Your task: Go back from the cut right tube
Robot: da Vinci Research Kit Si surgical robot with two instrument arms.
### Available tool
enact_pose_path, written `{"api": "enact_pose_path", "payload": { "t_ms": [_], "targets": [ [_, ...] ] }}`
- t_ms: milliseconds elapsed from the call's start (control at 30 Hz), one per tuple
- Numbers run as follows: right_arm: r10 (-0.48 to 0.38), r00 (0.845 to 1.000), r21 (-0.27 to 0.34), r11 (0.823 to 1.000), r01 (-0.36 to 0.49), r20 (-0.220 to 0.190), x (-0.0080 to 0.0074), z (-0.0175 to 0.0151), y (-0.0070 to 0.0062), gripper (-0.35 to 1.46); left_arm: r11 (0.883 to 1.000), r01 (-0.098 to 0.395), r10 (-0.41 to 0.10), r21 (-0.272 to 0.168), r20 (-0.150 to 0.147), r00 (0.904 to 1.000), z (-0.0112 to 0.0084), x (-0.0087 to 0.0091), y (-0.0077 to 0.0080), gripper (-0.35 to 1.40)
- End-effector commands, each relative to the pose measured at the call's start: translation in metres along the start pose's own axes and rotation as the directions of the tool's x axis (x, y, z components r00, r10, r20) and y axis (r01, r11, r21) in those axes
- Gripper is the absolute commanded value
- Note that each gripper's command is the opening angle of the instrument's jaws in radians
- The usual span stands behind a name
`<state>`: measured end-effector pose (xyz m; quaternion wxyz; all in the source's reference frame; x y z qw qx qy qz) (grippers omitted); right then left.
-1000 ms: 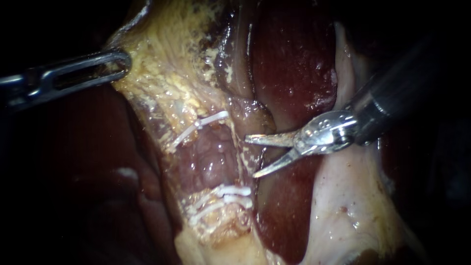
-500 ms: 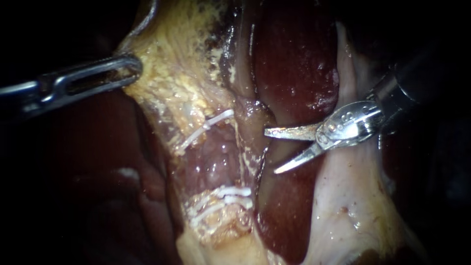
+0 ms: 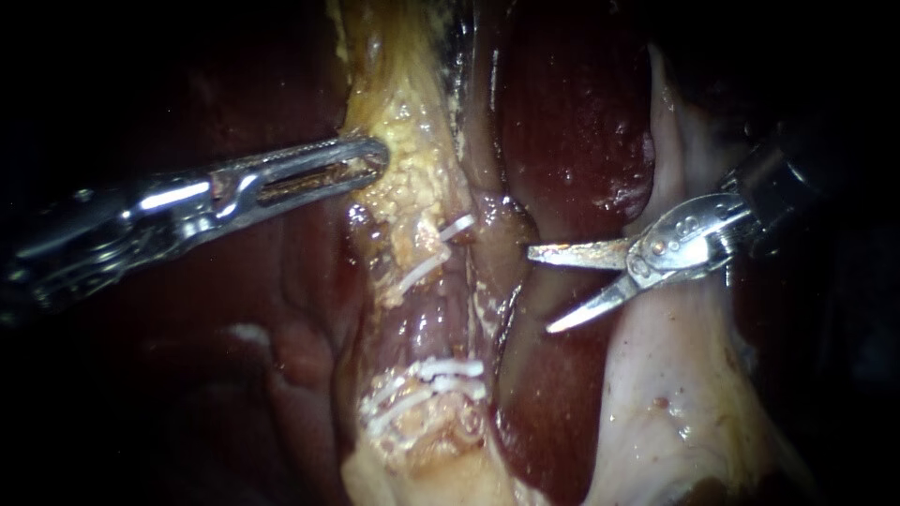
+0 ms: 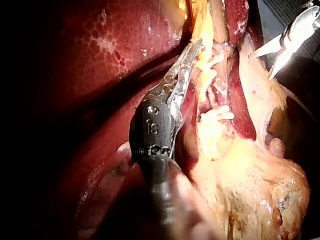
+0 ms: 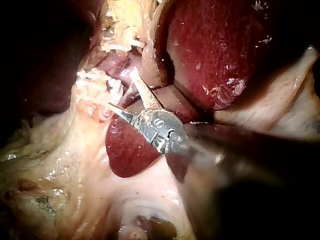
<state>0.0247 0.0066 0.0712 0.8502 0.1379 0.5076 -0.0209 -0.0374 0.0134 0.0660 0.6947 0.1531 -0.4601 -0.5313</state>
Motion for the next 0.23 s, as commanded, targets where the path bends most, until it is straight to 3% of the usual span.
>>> {"api": "enact_pose_path", "payload": {
  "t_ms": [33,233],
  "targets": [
    [0.001,1.000,-0.001,1.000,-0.001,0.001,0.0000,0.0000,0.0000,1.43,1.000,0.000,0.000,-0.001,-0.001,1.0000,-0.0001,-0.0001,0.0000,-0.35],
    [0.001,1.000,-0.001,1.000,-0.001,0.001,0.0001,0.0000,-0.0001,1.43,1.000,0.000,0.000,0.000,-0.001,1.0000,-0.0002,-0.0001,0.0000,-0.35]
  ]
}}
